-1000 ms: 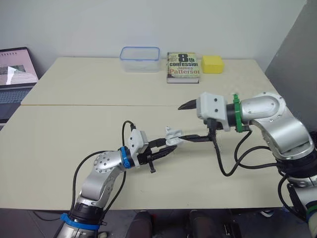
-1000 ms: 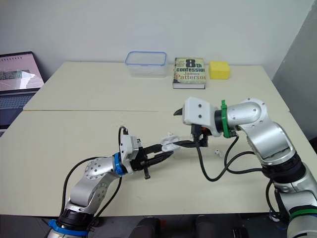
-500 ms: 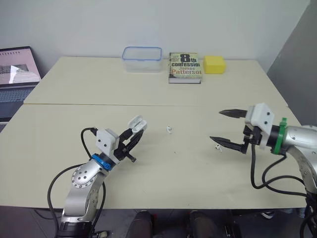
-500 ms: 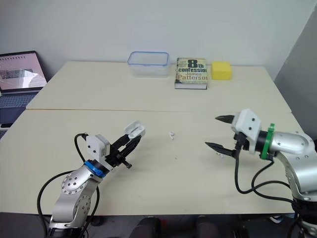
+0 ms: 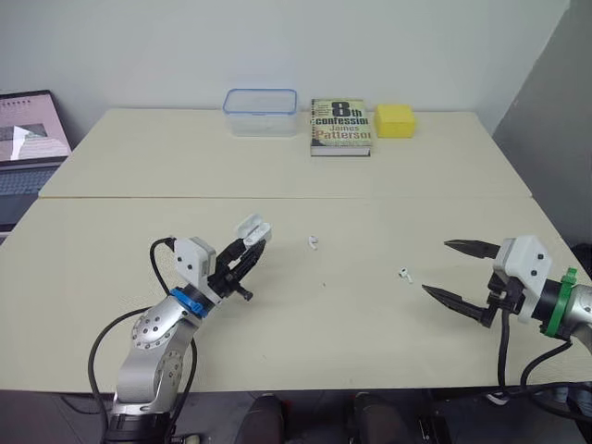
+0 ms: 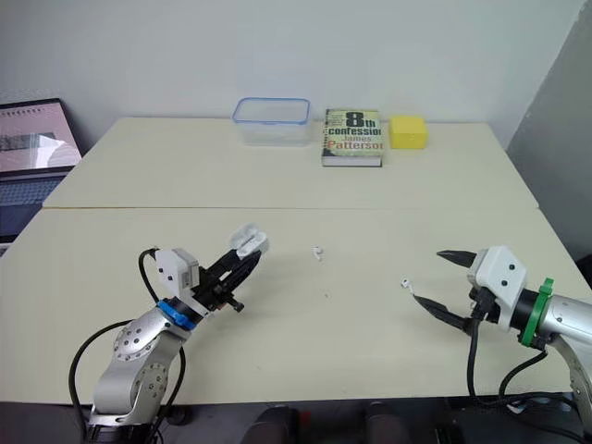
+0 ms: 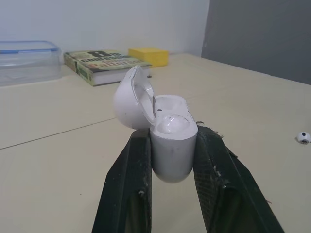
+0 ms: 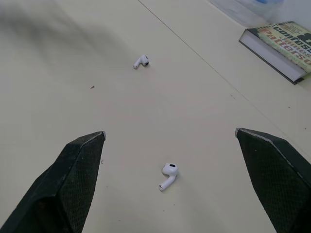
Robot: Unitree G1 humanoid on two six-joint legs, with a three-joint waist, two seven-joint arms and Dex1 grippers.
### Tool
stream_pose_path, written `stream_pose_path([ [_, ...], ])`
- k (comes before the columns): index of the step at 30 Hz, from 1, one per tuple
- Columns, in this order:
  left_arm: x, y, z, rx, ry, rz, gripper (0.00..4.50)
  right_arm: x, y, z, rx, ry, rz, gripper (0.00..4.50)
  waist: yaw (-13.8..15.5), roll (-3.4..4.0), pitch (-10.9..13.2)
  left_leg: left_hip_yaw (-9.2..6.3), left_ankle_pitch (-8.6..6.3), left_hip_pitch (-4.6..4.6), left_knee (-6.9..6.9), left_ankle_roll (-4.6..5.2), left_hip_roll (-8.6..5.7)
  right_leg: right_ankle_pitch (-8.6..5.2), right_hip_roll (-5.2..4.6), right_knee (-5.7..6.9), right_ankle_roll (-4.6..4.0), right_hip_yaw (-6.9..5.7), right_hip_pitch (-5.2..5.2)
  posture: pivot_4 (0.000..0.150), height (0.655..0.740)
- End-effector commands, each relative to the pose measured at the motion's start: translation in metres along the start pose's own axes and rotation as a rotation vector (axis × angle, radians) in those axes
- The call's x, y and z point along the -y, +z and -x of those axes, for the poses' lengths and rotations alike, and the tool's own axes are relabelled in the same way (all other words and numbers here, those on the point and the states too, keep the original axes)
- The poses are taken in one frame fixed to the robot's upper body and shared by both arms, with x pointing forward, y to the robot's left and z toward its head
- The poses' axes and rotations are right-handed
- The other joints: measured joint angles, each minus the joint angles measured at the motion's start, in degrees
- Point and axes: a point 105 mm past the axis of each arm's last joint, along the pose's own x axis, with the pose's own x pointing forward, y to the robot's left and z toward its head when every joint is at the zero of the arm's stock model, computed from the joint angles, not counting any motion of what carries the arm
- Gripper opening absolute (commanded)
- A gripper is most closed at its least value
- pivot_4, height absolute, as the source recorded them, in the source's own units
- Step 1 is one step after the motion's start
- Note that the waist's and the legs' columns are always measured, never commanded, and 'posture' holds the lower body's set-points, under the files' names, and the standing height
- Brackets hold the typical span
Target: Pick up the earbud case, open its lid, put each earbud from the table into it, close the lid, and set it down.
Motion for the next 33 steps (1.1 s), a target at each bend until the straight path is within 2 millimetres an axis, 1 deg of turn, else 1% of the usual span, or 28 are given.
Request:
stream_pose_path([
  [1, 0.004, 0.018, -0.005, 0.046, -0.048, -0.038, 0.81, 0.003, 0.011, 0.007, 0.017, -0.014, 0.054, 4.5, 0.0, 0.0, 0.0, 0.0, 0.0, 0.0, 0.0, 0.0, 0.0, 0.0, 0.0, 0.0, 0.0, 0.0, 0.0, 0.15, 0.74],
  [5, 0.003, 0.019, -0.006, 0.041, -0.057, -0.044, 0.81, 0.0, 0.011, 0.007, 0.008, 0.001, 0.053, 4.5, 0.0, 0.0, 0.0, 0.02, 0.0, 0.03, 0.0, 0.0, 0.01, 0.0, 0.0, 0.01, 0.0, 0.02, 0.0, 0.15, 0.74],
  [8, 0.003, 0.019, -0.006, 0.037, -0.056, -0.042, 0.81, -0.005, 0.012, 0.003, 0.002, 0.029, 0.02, 4.5, 0.0, 0.0, 0.0, 0.03, 0.0, 0.01, 0.0, 0.0, 0.01, 0.0, 0.01, 0.01, 0.0, 0.03, -0.01, 0.15, 0.74],
  [12, 0.002, 0.018, -0.005, 0.03, -0.057, -0.039, 0.81, -0.007, 0.014, -0.01, -0.003, 0.025, -0.009, 4.5, 0.0, -0.01, 0.0, 0.03, 0.0, 0.03, 0.0, 0.0, 0.02, 0.0, 0.01, 0.01, 0.0, 0.04, -0.01, 0.15, 0.74],
  [16, 0.0, 0.015, -0.004, 0.022, -0.051, -0.033, 0.81, -0.005, 0.016, -0.052, -0.001, -0.037, -0.024, 4.5, -0.5, -0.02, 0.0, 0.08, 0.0, 0.08, 0.0, 0.0, 0.05, 0.0, 0.04, 0.04, 0.0, 0.11, -0.02, 0.15, 0.74],
  [18, -0.001, 0.014, -0.003, 0.018, -0.051, -0.03, 0.81, -0.006, 0.014, -0.082, -0.025, -0.067, -0.028, 4.5, -0.5, -0.02, 0.0, 0.07, 0.0, 0.07, -0.02, 0.0, 0.04, 0.0, 0.05, 0.05, 0.0, 0.23, -0.05, 0.15, 0.74],
  [19, -0.001, 0.014, -0.003, 0.017, -0.05, -0.029, 0.81, -0.007, 0.017, -0.098, -0.023, -0.075, -0.014, 4.5, -0.5, -0.03, 0.0, 0.09, 0.0, 0.08, -0.06, 0.0, 0.04, 0.0, 0.05, 0.05, 0.0, 0.34, -0.06, 0.15, 0.74],
  [24, -0.008, 0.011, 0.0, 0.006, -0.019, -0.029, 0.81, -0.006, 0.029, -0.159, -0.018, -0.118, -0.026, 4.5, -0.5, -0.04, 0.0, 0.15, 0.0, 0.01, -0.09, 0.0, 0.03, 0.01, 0.05, 0.04, -0.02, 0.46, -0.17, 0.15, 0.74],
  [26, -0.01, 0.011, 0.001, 0.002, -0.012, -0.03, 0.81, -0.008, 0.029, -0.18, -0.025, -0.119, -0.016, 4.5, -0.5, -0.04, 0.0, 0.16, 0.0, 0.02, -0.1, 0.0, 0.02, 0.08, 0.05, 0.04, -0.13, 0.48, -0.17, 0.15, 0.74],
  [28, -0.01, 0.01, 0.002, -0.002, -0.01, -0.031, 0.81, -0.012, 0.028, -0.195, -0.035, -0.104, -0.015, 4.5, -0.3, -0.06, 0.0, 0.17, 0.0, 0.02, -0.09, 0.0, 0.01, 0.17, 0.03, 0.03, -0.28, 0.47, -0.16, 0.15, 0.74],
  [33, -0.011, 0.009, 0.004, -0.009, -0.007, -0.037, 0.81, -0.016, 0.024, -0.227, -0.05, -0.114, -0.091, 4.5, -0.4, -0.06, 0.0, 0.22, 0.0, 0.02, -0.09, 0.0, 0.02, 0.19, 0.02, 0.05, -0.32, 0.51, -0.18, 0.15, 0.74],
])
